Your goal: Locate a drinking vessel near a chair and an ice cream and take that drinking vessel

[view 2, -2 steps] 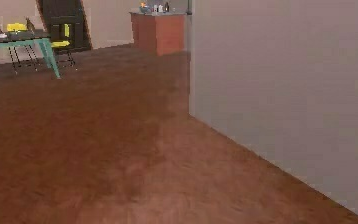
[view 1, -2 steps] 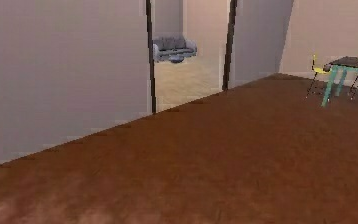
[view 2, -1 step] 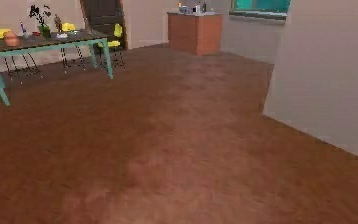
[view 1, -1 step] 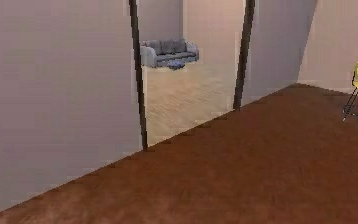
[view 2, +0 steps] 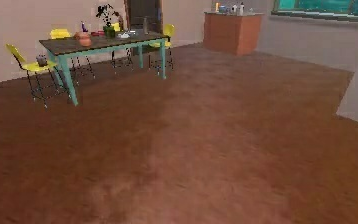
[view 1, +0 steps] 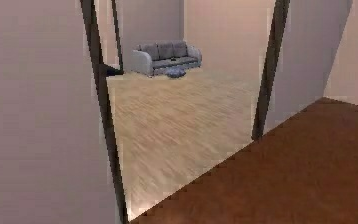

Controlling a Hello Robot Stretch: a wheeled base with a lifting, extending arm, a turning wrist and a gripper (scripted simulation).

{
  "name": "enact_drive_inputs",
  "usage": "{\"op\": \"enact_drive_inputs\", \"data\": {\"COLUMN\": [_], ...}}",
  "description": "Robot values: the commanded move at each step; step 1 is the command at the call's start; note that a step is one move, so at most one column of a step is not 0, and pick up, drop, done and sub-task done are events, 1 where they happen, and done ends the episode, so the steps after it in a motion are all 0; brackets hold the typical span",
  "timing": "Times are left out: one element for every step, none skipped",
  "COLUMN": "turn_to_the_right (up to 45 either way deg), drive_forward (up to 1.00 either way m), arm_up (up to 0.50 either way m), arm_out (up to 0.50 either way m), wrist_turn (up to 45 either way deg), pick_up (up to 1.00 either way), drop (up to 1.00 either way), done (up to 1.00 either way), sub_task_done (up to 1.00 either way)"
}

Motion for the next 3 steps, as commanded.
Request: {"op": "enact_drive_inputs", "data": {"turn_to_the_right": [0.0, 0.0, -24.0], "drive_forward": [1.00, 0.15, 0.00], "arm_up": [0.00, 0.00, 0.00], "arm_out": [0.00, 0.00, 0.00], "wrist_turn": [0.0, 0.0, 0.0], "pick_up": [0.00, 0.00, 0.00], "drop": [0.00, 0.00, 0.00], "done": [0.00, 0.00, 0.00], "sub_task_done": [0.00, 0.00, 0.00]}}
